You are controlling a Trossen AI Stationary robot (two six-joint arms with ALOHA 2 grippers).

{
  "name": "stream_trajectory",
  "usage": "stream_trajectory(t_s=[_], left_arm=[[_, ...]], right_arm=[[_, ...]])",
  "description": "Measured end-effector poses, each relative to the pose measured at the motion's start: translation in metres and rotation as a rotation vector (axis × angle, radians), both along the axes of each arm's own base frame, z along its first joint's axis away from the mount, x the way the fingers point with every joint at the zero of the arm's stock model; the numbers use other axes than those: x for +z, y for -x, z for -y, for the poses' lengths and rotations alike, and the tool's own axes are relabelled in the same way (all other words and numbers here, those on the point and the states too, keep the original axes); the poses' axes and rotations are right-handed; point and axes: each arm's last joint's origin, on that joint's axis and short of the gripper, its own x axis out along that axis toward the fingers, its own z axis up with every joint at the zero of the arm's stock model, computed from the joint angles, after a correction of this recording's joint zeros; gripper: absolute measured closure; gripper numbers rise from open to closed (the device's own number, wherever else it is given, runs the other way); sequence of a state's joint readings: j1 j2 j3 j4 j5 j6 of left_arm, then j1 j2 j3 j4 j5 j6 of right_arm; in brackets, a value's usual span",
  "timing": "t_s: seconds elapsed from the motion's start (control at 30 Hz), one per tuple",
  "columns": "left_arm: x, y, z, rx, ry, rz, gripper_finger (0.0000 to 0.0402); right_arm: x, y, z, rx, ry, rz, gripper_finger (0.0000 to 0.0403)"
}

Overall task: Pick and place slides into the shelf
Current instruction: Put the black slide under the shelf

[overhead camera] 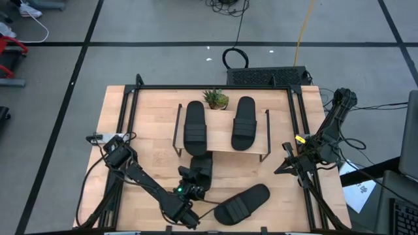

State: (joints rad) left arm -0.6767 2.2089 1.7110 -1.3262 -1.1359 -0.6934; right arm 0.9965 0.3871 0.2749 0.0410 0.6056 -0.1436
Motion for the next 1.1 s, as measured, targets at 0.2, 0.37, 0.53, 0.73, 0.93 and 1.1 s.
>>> stream_trajectory(t_s=[0.2, 0.37, 0.53, 0.73, 0.93, 1.1], left_arm=[[-0.012, 0.006, -0.006, 0.030, -0.003, 0.001, 0.0401], [-0.020, 0.009, -0.013, 0.052, -0.013, 0.005, 0.0401], [-0.026, 0.005, -0.023, 0.087, -0.015, 0.022, 0.0401], [-0.029, -0.003, -0.030, 0.090, -0.002, 0.003, 0.0401], [-0.032, -0.010, -0.032, 0.124, 0.119, -0.056, 0.0374], [-0.035, -0.012, -0.034, 0.153, 0.205, -0.097, 0.0332]], right_arm=[[0.000, 0.000, 0.000, 0.000, 0.000, 0.000, 0.0403], [0.000, 0.000, 0.000, 0.000, 0.000, 0.000, 0.0403], [0.000, 0.000, 0.000, 0.000, 0.000, 0.000, 0.0403], [0.000, 0.000, 0.000, 0.000, -0.001, 0.000, 0.0403], [0.000, 0.000, 0.000, 0.000, -0.001, 0.000, 0.0403], [0.000, 0.000, 0.000, 0.000, 0.000, 0.001, 0.0403]])
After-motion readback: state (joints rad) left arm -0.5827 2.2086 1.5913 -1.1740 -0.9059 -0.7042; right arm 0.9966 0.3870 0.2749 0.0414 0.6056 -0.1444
